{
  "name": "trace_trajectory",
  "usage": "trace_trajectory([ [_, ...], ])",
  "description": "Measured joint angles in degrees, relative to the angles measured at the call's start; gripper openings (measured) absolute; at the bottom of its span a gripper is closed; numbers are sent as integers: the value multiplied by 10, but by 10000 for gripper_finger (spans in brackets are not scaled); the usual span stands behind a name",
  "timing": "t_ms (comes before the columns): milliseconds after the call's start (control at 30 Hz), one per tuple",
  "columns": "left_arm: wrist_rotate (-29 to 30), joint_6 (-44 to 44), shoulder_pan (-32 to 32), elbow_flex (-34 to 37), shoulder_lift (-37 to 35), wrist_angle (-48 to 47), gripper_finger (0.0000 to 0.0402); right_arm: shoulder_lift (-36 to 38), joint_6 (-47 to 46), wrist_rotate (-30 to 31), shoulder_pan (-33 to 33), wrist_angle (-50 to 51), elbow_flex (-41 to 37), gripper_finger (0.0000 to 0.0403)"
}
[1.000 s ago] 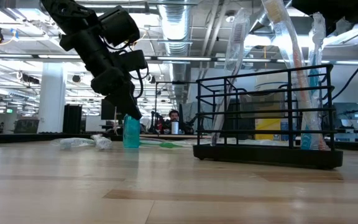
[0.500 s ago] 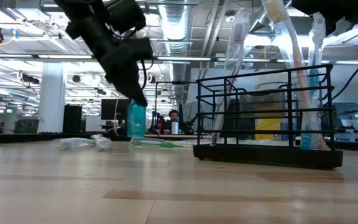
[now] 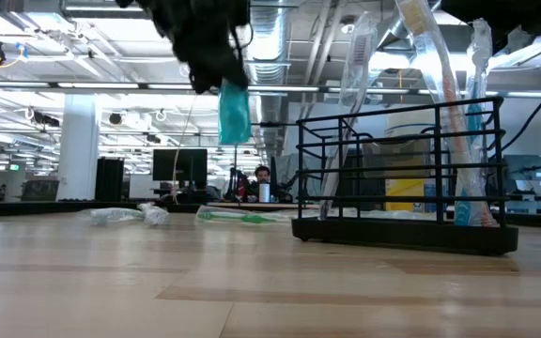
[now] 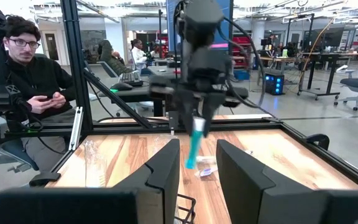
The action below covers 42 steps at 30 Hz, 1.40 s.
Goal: Pick & Place toothbrushing station
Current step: Put the bottom blue mouthwash into the mesh organizer
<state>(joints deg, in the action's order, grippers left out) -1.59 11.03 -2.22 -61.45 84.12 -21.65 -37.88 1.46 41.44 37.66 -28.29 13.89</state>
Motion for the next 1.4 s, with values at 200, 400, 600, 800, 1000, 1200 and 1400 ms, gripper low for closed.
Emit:
trace_trajectory([
  [200, -46, 19, -31, -42, 0, 0, 87, 0, 0, 0, 0, 0, 0, 98],
  [400, -48, 19, -67, -101, 37, 3, 87, 0, 0, 0, 0, -4, 0, 98],
  [600, -48, 13, -82, -177, 118, -3, 88, 0, 0, 0, 0, -7, 0, 98],
  [800, -64, -13, -83, -250, 182, -9, 88, 0, 0, 0, 0, -3, 0, 98],
  [1000, -64, -36, -83, -287, 229, -13, 88, 0, 0, 0, 0, -3, 0, 98],
  [1200, -50, -62, -83, -288, 246, -10, 88, 0, 0, 0, 0, -3, 0, 98],
  [1400, -12, -78, -84, -289, 241, 0, 88, 0, 0, 0, 0, -3, 0, 98],
])
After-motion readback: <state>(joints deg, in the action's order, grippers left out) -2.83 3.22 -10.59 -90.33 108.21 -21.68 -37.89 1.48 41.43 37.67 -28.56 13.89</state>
